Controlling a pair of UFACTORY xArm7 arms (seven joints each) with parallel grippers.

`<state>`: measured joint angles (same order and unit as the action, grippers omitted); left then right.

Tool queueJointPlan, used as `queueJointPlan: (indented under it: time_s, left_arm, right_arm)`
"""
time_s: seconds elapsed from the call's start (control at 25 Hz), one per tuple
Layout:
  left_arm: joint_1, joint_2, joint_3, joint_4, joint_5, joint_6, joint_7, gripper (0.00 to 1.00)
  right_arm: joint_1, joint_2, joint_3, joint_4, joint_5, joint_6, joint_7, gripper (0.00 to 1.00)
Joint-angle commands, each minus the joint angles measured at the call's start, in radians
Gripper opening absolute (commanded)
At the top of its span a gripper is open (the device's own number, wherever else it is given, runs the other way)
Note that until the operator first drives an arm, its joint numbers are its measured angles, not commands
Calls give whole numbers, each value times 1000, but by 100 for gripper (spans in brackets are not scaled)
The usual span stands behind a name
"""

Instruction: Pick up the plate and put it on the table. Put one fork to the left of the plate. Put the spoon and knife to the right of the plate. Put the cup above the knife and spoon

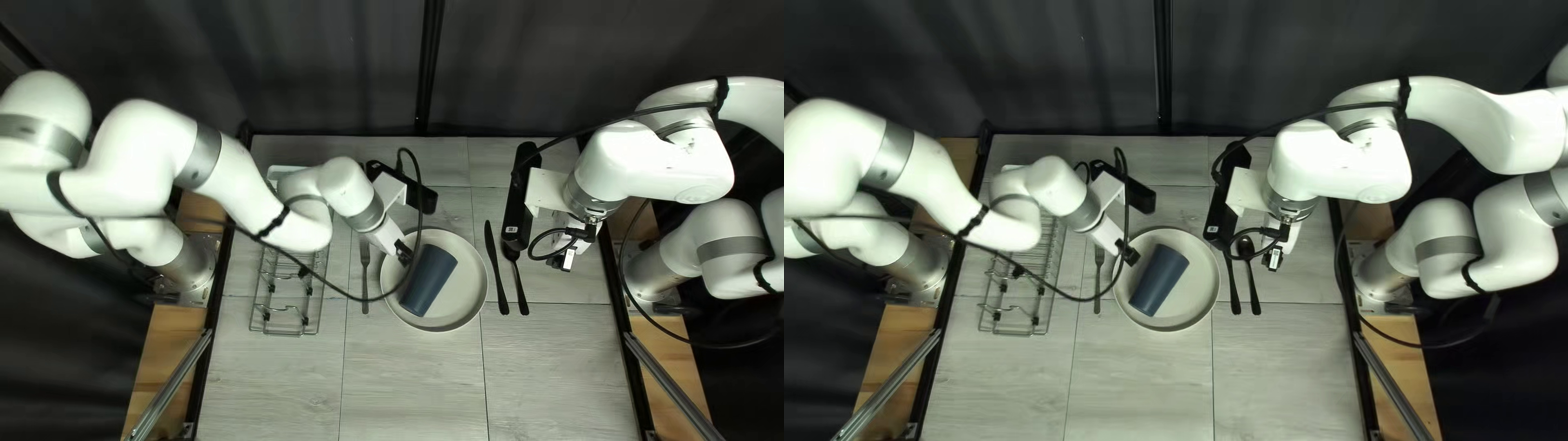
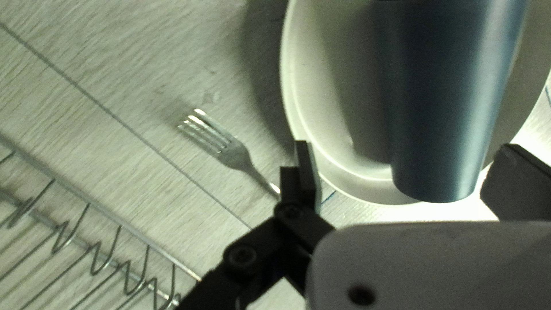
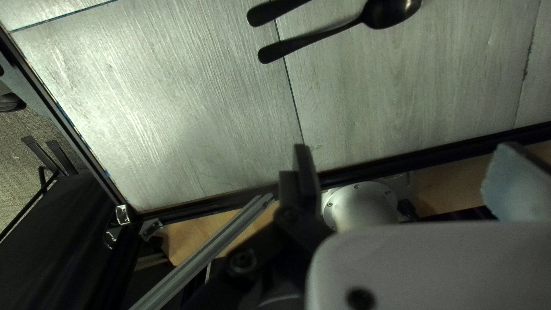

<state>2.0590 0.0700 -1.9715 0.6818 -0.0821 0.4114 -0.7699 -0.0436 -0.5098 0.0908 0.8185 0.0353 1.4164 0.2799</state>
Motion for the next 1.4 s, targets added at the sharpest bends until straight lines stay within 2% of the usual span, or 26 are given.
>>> queueJointPlan:
  time_s: [0.04, 0.12, 0.4, 0.48, 0.72, 0.96, 1.12, 1.4]
  left_arm:
    - [488, 371, -557, -51, 512, 288, -457, 100]
    - [483, 393, -564, -57, 542, 298, -475, 100]
    - [483, 393, -564, -57, 542, 298, -475, 100]
    - [481, 432, -561, -61, 533, 331, -445, 100]
    - [493, 649, -626, -69, 577, 524, -298, 100]
    - [465, 816, -708, -67, 574, 691, -171, 100]
    - [465, 994, -770, -131, 579, 747, -112, 100]
    - [465, 994, -770, -131, 579, 747, -112, 100]
  right_arm:
    - [0, 0, 0, 0, 0, 0, 0, 100]
    - [0, 0, 0, 0, 0, 0, 0, 100]
    - [0, 0, 0, 0, 0, 0, 0, 100]
    - [0, 0, 0, 0, 0, 0, 0, 100]
    - [0, 0, 0, 0, 0, 0, 0, 100]
    - [0, 0, 0, 0, 0, 0, 0, 100]
    - [0, 0, 0, 0, 0, 0, 0, 100]
    - [0, 0, 0, 0, 0, 0, 0, 100]
